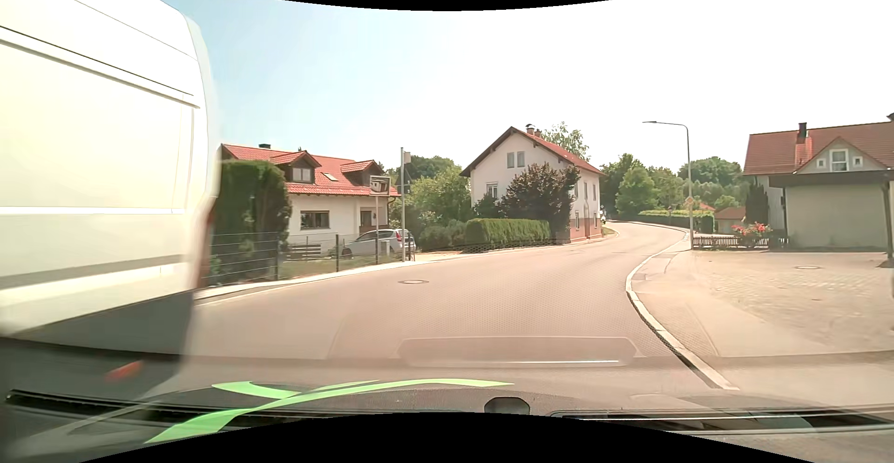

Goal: Follow the waypoints while adhering to traffic rules and regulations

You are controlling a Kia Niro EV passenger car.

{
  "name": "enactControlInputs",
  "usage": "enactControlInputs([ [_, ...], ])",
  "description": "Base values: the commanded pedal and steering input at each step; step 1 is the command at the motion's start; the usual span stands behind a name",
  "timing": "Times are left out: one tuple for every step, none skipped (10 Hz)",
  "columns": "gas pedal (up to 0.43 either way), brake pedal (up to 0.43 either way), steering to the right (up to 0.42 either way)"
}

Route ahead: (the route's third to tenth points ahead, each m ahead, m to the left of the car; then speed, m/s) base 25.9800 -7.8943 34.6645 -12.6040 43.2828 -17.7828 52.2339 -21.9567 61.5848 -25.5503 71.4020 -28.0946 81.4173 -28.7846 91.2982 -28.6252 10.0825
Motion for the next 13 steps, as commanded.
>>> enactControlInputs([
  [0.098,0.0,0.101],
  [0.098,0.0,0.104],
  [0.098,0.0,0.107],
  [0.098,0.0,0.111],
  [0.098,0.0,0.111],
  [0.098,0.0,0.111],
  [0.098,0.0,0.111],
  [0.098,0.0,0.112],
  [0.098,0.0,0.111],
  [0.11,0.0,0.111],
  [0.11,0.0,0.111],
  [0.11,0.0,0.111],
  [0.118,0.0,0.111],
])
